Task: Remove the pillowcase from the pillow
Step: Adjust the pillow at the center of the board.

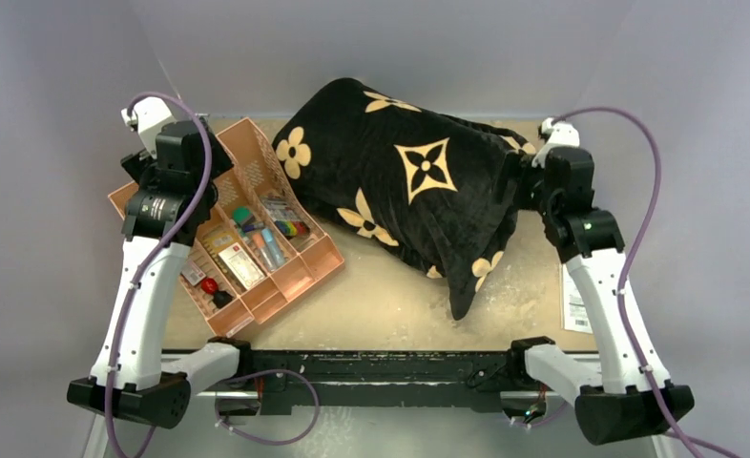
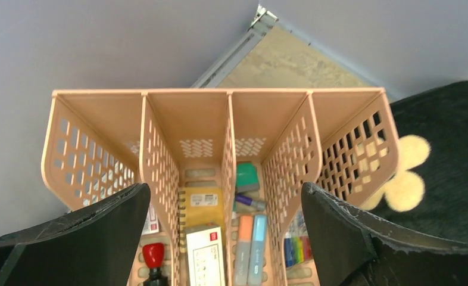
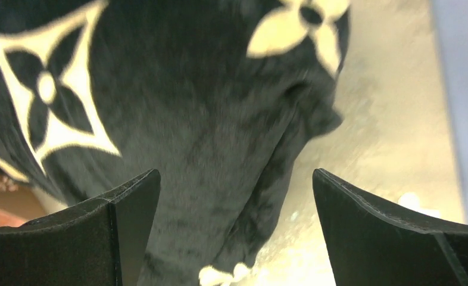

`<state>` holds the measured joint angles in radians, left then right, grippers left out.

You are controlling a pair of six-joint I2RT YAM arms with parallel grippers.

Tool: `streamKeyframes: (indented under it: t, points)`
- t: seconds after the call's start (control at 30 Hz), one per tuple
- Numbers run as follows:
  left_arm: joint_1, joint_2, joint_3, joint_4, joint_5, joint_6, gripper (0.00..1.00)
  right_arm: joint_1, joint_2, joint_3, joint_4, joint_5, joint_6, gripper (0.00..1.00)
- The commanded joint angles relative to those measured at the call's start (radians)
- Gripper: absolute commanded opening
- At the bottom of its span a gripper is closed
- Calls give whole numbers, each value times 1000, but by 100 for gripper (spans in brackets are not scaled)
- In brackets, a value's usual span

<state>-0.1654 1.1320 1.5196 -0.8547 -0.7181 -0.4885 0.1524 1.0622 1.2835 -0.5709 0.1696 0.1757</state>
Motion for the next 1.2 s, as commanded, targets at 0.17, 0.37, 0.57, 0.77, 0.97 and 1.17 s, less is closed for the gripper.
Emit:
streamKeyframes:
  t: [0.17, 0.37, 0.57, 0.77, 0.97, 1.17]
  points:
    - [25, -106, -232, 64, 174, -63, 98, 179, -123, -383, 161, -254, 177, 99]
    - [36, -193, -399, 196, 459, -100, 99, 459, 86, -384, 148, -77, 243, 99]
    - [24, -197, -472, 186, 719, -63, 99, 410, 338, -305, 183, 126, 299, 99]
    - [-162, -198, -587, 216, 752, -105, 99, 247, 360, -319, 203, 217, 314, 95]
    - [-334, -154, -682, 273, 661, -170, 99, 78, 277, -452, 334, 74, 322, 51]
    - [-423, -96, -679, 272, 591, -187, 96, -190, 189, -562, 390, -30, 375, 1]
